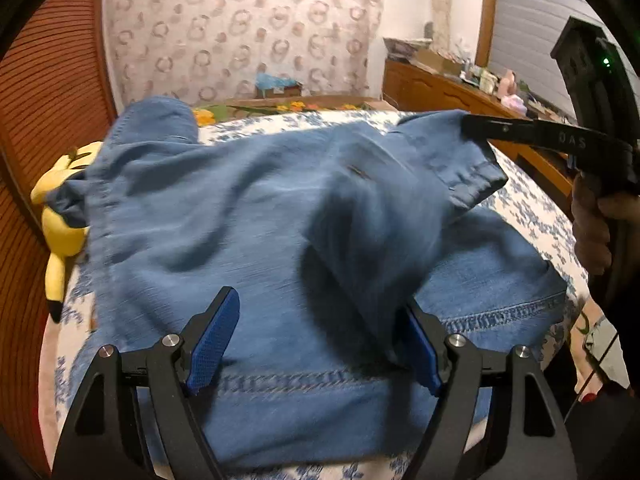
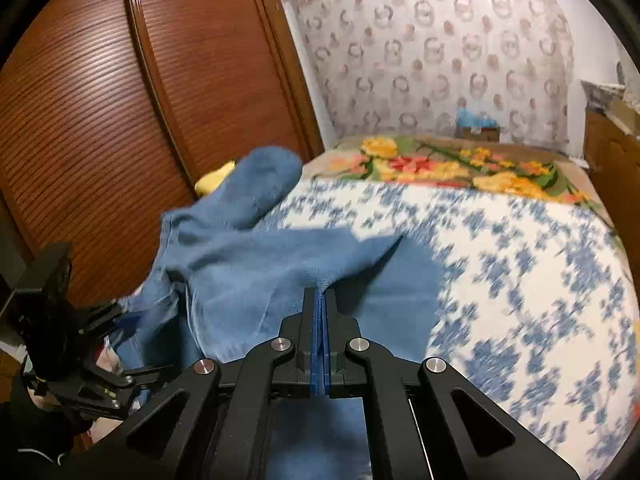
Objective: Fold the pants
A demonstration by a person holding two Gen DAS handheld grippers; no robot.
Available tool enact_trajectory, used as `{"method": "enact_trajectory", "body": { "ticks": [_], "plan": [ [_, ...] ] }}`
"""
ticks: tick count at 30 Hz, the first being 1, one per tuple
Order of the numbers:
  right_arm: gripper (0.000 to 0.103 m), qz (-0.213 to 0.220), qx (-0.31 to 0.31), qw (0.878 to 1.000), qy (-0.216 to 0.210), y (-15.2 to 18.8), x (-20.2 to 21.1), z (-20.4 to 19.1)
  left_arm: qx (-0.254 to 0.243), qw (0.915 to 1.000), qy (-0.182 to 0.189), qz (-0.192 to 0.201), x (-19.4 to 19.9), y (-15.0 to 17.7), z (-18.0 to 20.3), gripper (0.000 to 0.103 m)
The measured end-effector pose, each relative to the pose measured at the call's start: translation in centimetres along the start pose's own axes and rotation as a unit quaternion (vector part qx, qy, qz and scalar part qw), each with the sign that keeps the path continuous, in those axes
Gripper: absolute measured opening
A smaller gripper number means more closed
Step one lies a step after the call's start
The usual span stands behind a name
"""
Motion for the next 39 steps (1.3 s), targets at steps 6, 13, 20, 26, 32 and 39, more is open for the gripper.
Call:
{"method": "enact_trajectory", "body": {
  "ticks": [6, 13, 20, 26, 32, 39],
  "plan": [
    [0.001, 0.003, 0.004, 1.000, 0.016, -0.2, 0.3, 1.0, 0.018, 0.9993, 0.010, 0.031, 2.1, -0.5, -0.7, 0.078],
    [0.001, -0.003, 0.014, 1.000, 0.009, 0.3, 0.4, 2.2, -0.022, 0.9990, 0.014, 0.035, 1.3, -1.4, 1.1, 0.078],
    [0.001, -0.001, 0.030, 1.000, 0.004, -1.4, -0.2, 1.9, -0.057, 0.9953, 0.054, 0.057, 1.8, -2.3, 3.1, 0.024],
    [0.001, 0.004, 0.055, 0.998, -0.009, -4.6, -1.1, -0.1, -0.022, 0.9940, 0.061, 0.088, 5.2, -2.2, 1.0, 0.007],
    [0.001, 0.004, 0.076, 0.996, -0.052, -7.5, -3.3, -3.9, 0.001, 0.9933, 0.054, 0.103, 8.6, -0.7, -0.7, 0.003],
    [0.001, -0.023, 0.106, 0.991, -0.083, -9.6, -7.9, -8.1, 0.022, 0.9940, 0.041, 0.098, 9.5, 1.0, -2.3, 0.003]
  ]
}}
Point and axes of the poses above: each gripper's, at about its wrist camera, not at the fingertips, and x roughly against the way its jaws point, z to its right, y to its underside, the point moved 6 cm from there along -x, roughly the way its jaws point, and after that the axes turned 4 degrees about -z, right-handed, at the moved point
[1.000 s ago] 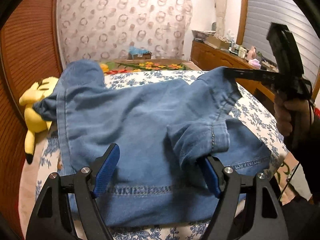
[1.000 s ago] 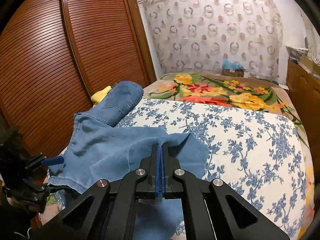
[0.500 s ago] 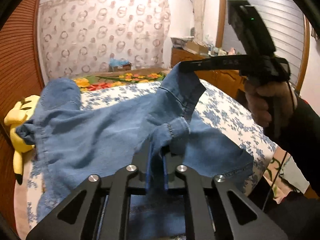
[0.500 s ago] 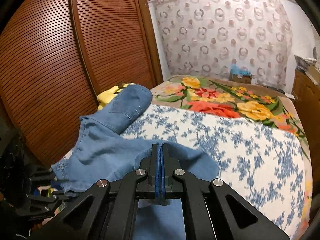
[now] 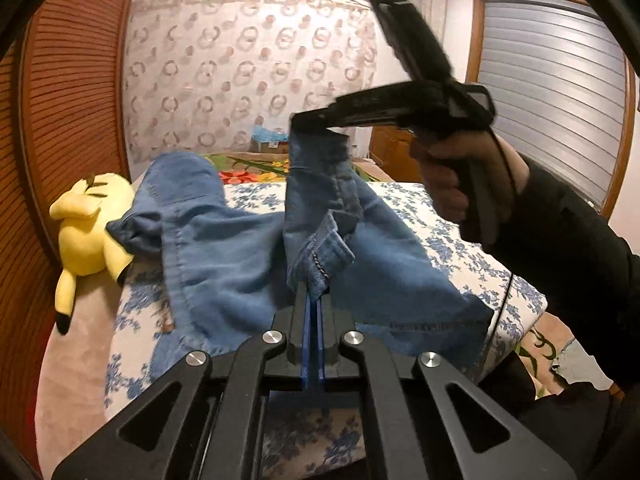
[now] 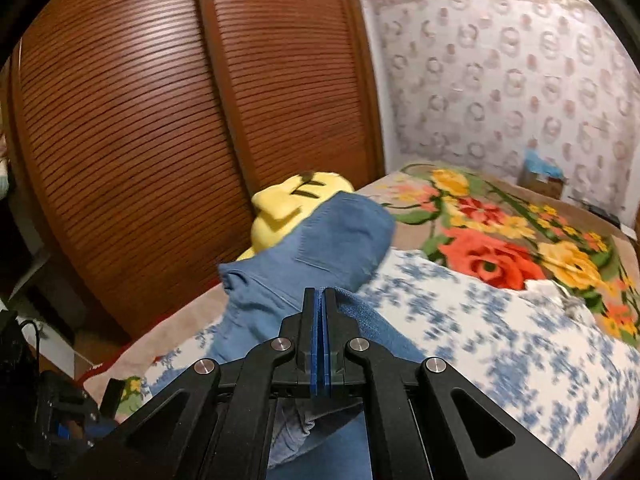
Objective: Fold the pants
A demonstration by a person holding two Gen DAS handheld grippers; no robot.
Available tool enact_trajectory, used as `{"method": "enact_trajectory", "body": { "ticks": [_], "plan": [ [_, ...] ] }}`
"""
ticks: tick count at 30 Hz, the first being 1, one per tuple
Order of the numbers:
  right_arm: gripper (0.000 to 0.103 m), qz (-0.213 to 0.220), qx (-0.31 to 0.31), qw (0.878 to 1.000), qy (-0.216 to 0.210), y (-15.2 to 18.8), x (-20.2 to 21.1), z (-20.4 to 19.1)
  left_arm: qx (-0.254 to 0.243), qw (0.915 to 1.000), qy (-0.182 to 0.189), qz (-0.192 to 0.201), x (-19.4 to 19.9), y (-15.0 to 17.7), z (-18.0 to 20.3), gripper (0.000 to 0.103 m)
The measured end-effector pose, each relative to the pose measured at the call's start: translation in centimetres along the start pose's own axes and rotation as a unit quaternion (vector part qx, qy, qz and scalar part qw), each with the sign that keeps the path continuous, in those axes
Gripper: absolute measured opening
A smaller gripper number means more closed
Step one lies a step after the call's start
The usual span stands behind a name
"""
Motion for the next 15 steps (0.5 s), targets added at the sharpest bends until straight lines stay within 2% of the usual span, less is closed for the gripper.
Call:
{"method": "enact_trajectory", "body": {
  "ticks": [7, 11, 13, 14, 15],
  "plan": [
    [0.001, -0.060, 0.011, 0.998, -0.011, 0.2, -6.0, -0.6, 0.031, 0.9991, -0.014, -0.025, -0.5, 2.7, -3.4, 0.003],
    [0.002, -0.086, 0.019, 0.996, 0.003, 1.3, -7.7, -0.1, 0.047, 0.9976, -0.016, -0.048, -1.4, 4.0, -4.4, 0.005],
    [0.013, -0.092, 0.018, 0.996, 0.006, 1.3, -7.7, 0.2, 0.049, 0.9971, -0.022, -0.054, -1.5, 4.2, -4.5, 0.016],
    [0.024, -0.093, 0.021, 0.995, 0.003, 1.3, -7.4, 0.1, 0.048, 0.9971, -0.024, -0.053, -1.5, 4.2, -4.5, 0.020],
    [0.035, -0.090, 0.025, 0.996, 0.007, 1.2, -6.9, 0.1, 0.049, 0.9971, -0.028, -0.051, -1.5, 4.1, -4.6, 0.028]
  ]
}}
Point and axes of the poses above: each gripper's, at about its wrist camera, not at the fingertips, and x roughly against the way its jaws point, z to its right, y to its underside, the point moved 6 cm from there along -x, roughly the way its jaws point, and after that the axes turned 4 degrees about -z, right-handed, at the moved point
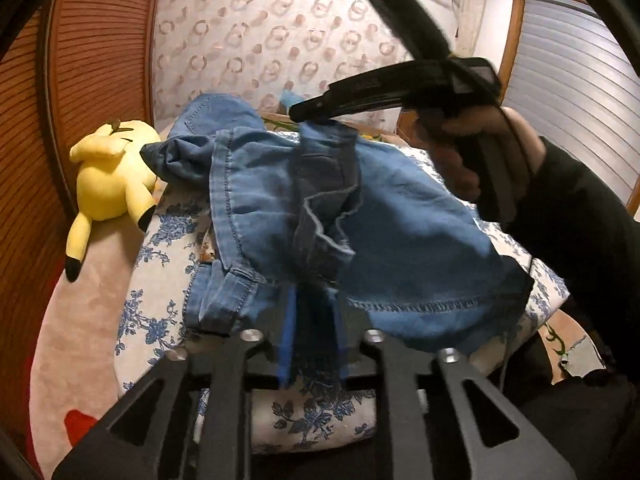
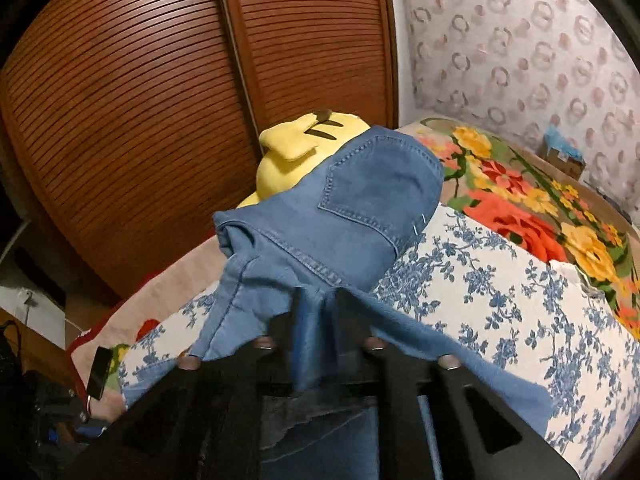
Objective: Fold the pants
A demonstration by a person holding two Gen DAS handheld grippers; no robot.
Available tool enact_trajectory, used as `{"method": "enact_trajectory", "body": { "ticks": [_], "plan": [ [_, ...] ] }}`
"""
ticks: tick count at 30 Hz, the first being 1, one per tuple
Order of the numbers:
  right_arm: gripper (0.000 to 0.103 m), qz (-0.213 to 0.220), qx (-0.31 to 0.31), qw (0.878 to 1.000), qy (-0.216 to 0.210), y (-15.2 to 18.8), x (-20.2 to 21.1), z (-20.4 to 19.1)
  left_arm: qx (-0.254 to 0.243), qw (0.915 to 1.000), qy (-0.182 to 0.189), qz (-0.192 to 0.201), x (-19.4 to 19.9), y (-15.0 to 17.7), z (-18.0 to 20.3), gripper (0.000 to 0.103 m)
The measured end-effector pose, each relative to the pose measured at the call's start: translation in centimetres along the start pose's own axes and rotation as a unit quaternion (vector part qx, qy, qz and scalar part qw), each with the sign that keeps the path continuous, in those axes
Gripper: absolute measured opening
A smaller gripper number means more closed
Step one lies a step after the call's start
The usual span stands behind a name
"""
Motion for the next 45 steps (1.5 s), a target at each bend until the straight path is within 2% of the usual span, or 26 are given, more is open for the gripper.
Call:
{"method": "enact_trajectory", "body": {
  "ticks": [1, 3, 7, 11, 18, 21, 23, 24, 27, 31, 36, 39, 41, 42, 43, 45],
  "plan": [
    [0.039, 0.005, 0.004, 1.000, 0.011, 0.0, 0.7, 0.2, 0.001, 1.0000, -0.003, 0.004, 0.1, -0.2, 0.0, 0.038],
    [0.042, 0.016, 0.012, 1.000, 0.014, 0.2, 2.1, 0.0, 0.006, 0.9998, -0.004, 0.016, 0.4, -0.6, -0.1, 0.049],
    [0.044, 0.035, 0.004, 0.999, 0.020, 1.5, 5.4, 0.6, 0.000, 0.9997, 0.001, 0.023, 0.2, -1.4, 0.5, 0.050],
    [0.045, 0.040, 0.001, 0.999, 0.035, 3.9, 6.6, 1.2, -0.014, 0.9995, 0.010, 0.025, -0.2, -1.9, 1.9, 0.051],
    [0.045, 0.007, -0.029, 0.999, 0.042, 7.8, 5.4, 2.6, -0.044, 0.9987, 0.017, 0.022, -1.6, -2.6, 4.1, 0.052],
    [0.045, 0.004, -0.047, 0.998, 0.040, 8.0, 5.0, 3.5, -0.056, 0.9984, -0.001, 0.011, -2.8, -2.6, 4.0, 0.052],
    [0.045, 0.001, -0.045, 0.998, 0.047, 8.1, 4.6, 3.9, -0.050, 0.9987, -0.006, 0.012, -3.0, -2.5, 3.3, 0.038],
    [0.045, -0.002, -0.043, 0.998, 0.053, 8.3, 4.6, 4.0, -0.041, 0.9990, -0.008, 0.014, -2.9, -2.5, 2.8, 0.023],
    [0.045, -0.009, -0.041, 0.997, 0.058, 8.6, 4.3, 4.2, 0.000, 0.9989, -0.021, 0.043, -1.5, -2.8, 0.4, 0.013],
    [0.045, -0.004, -0.047, 0.997, 0.053, 9.0, 5.0, 4.1, 0.042, 0.9975, -0.042, 0.038, -0.6, -2.2, -3.2, 0.012],
    [0.045, -0.002, -0.046, 0.998, 0.047, 9.7, 5.3, 4.1, 0.062, 0.9947, -0.079, 0.023, -0.4, -1.4, -6.1, 0.013],
    [0.045, -0.002, -0.046, 0.998, 0.048, 10.1, 5.5, 4.1, 0.070, 0.9937, -0.084, 0.028, 0.0, -1.5, -6.4, 0.023],
    [0.045, 0.001, -0.051, 0.998, 0.048, 10.7, 5.8, 4.3, 0.065, 0.9946, -0.075, 0.031, 0.0, -1.9, -6.1, 0.037],
    [0.045, 0.001, -0.054, 0.997, 0.050, 11.0, 6.1, 4.5, 0.058, 0.9951, -0.072, 0.034, 0.0, -2.2, -5.7, 0.053],
    [0.045, 0.003, -0.060, 0.997, 0.052, 11.3, 6.3, 4.8, 0.050, 0.9954, -0.072, 0.039, 0.0, -2.5, -5.3, 0.063],
    [0.045, 0.006, -0.066, 0.996, 0.054, 12.1, 6.8, 5.1, 0.035, 0.9960, -0.070, 0.042, -0.3, -3.2, -4.6, 0.070]
  ]
}}
Point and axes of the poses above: each gripper's, at about its wrist camera, not at the fingertips, and x roughly against the way its jaws point, z to its right, y to its underside, the point moved 6 cm from there along -x, roughly the way its jaws point, and after that the axes turned 4 degrees about -z, right-handed, at the moved point
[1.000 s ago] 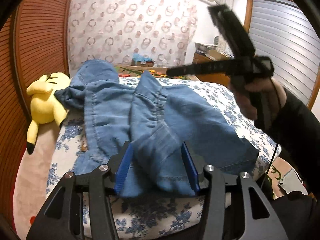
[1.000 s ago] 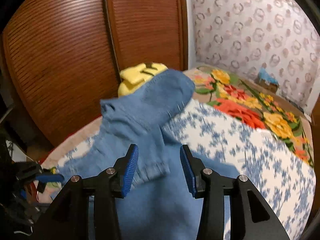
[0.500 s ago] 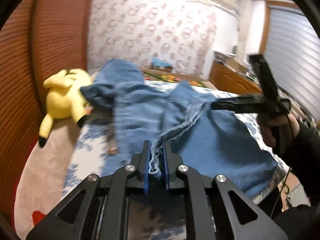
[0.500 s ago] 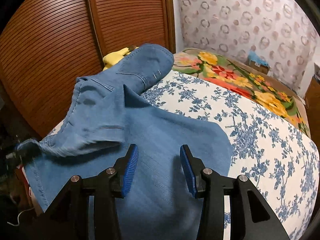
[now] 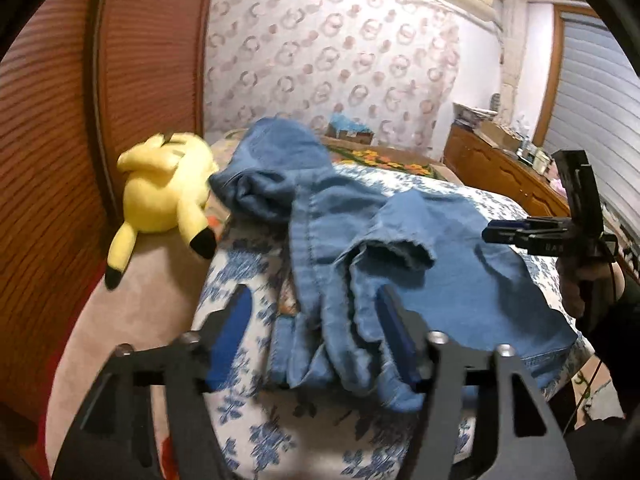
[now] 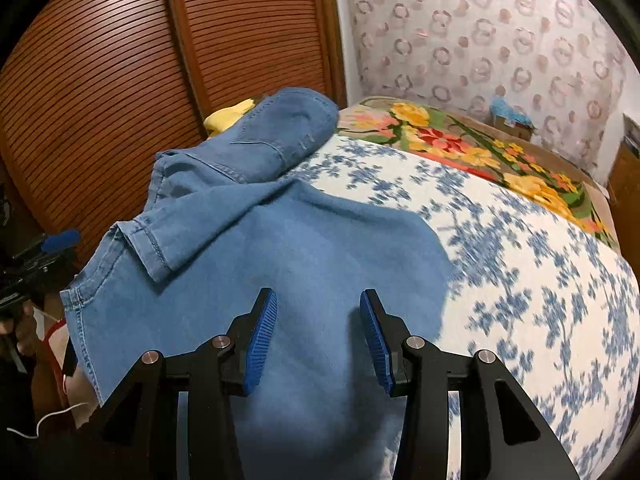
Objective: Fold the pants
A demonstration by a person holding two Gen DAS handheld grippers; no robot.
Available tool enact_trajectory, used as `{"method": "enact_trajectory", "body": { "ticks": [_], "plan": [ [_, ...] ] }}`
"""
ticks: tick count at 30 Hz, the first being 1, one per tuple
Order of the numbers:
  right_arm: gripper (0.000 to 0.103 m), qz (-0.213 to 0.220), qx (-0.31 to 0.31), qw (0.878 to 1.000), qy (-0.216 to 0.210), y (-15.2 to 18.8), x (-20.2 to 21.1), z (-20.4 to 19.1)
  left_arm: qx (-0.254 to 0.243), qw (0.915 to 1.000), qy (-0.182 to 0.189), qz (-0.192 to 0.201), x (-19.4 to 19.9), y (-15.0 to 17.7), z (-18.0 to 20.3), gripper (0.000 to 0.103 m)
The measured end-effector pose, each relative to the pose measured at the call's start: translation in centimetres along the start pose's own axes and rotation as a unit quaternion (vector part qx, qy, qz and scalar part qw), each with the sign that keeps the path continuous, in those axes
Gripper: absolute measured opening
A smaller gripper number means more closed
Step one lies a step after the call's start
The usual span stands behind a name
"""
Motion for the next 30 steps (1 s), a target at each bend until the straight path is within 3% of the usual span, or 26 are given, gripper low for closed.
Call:
{"method": "enact_trajectory", "body": {
  "ticks": [5, 8, 16, 24, 27, 30],
  "plan": [
    [0.046, 0.000, -0.014, 0.999, 0.042, 1.7, 0.7, 2.1, -0.043, 0.9990, 0.014, -0.003, -1.1, -1.8, 3.2, 0.070],
    [0.053, -0.006, -0.041, 0.998, 0.056, 2.9, 0.7, 3.8, -0.068, 0.9974, 0.024, -0.010, -2.0, -2.5, 5.1, 0.070],
    [0.056, -0.004, -0.066, 0.997, 0.037, 5.1, 2.2, 3.9, -0.108, 0.9928, 0.038, -0.033, -5.0, -3.2, 8.6, 0.070],
    [0.058, -0.003, -0.076, 0.997, 0.023, 6.7, 2.6, 3.8, -0.161, 0.9828, -0.020, -0.088, -9.7, -2.8, 8.4, 0.070],
    [0.058, -0.003, -0.074, 0.997, 0.021, 6.9, 2.7, 3.7, -0.168, 0.9802, -0.059, -0.087, -10.3, -3.2, 7.4, 0.070],
    [0.058, -0.005, -0.073, 0.997, 0.017, 7.0, 2.7, 3.5, -0.143, 0.9831, -0.090, -0.070, -9.7, -4.6, 5.1, 0.070]
  ]
}}
Point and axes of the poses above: each gripper's, at about its wrist camera, not at the fingertips, and x roughly against the way its jaws point, z to its right, y to its underside, the point moved 6 cm from there along -x, roughly the way its jaws point, and after that the axes turned 4 degrees about -z, right-handed, at the moved point
